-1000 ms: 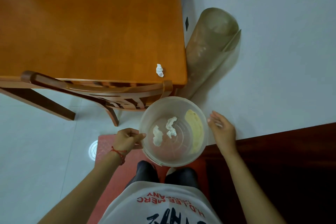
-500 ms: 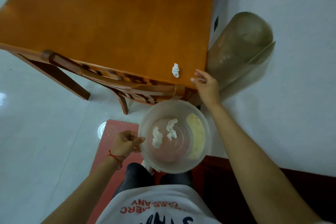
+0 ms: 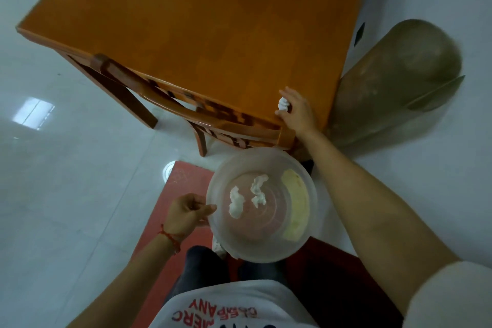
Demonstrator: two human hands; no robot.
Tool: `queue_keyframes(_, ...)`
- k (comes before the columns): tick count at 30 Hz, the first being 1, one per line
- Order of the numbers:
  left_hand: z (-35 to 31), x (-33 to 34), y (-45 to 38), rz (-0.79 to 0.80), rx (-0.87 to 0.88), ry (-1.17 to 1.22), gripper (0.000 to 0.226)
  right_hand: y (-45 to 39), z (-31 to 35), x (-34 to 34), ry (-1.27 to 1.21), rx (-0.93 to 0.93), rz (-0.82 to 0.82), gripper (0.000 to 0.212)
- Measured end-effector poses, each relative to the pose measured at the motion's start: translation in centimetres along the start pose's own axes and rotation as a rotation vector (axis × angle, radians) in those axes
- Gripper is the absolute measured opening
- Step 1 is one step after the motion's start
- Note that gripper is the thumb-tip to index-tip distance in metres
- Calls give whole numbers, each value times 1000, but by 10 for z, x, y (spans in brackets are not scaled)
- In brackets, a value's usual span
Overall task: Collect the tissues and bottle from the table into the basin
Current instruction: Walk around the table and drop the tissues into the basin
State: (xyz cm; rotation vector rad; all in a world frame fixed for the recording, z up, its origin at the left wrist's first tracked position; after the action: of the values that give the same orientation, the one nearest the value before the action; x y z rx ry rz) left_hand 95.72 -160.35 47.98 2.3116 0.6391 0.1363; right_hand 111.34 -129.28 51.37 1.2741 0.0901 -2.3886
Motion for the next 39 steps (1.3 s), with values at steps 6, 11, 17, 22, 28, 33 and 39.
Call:
queue_keyframes(6,1,-1,3,-24,0,1,12,0,-5,-1,59,-7,-52,34)
queue_keyframes(11,2,3,3,-19,2,-16,11,29,-17,-16,-160,86,-119,25)
queue_keyframes(17,5,3,7,-23,2,-22,10,107,-26,-45,-297,164,-309,22)
queue_keyframes(22,8,1,12,-28,1,1,11,182,-34,-39,-474,268,-317,25)
queue_keyframes(28,11,0,19,-23,11,33,10,227,-25,3,-425,263,-69,44)
queue_keyframes(33,17,-5,27,-38,23,42,10,243,-25,-12,-163,108,-141,57)
queue_keyframes(39,27,-17,41,-72,33,91,13,257,-66,-8,-315,387,-87,52)
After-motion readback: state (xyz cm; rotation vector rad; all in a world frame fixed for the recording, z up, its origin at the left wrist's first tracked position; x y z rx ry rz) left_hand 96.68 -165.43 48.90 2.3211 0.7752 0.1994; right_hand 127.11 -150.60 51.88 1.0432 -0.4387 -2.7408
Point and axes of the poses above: each hand's wrist, its own y-axis away from the middle knuckle, its own x-axis out of the palm, z = x × y, the point moved 9 cm from there along -y, towards the middle knuckle, and after that the axes turned 9 degrees about y, right-handed, at the moved point
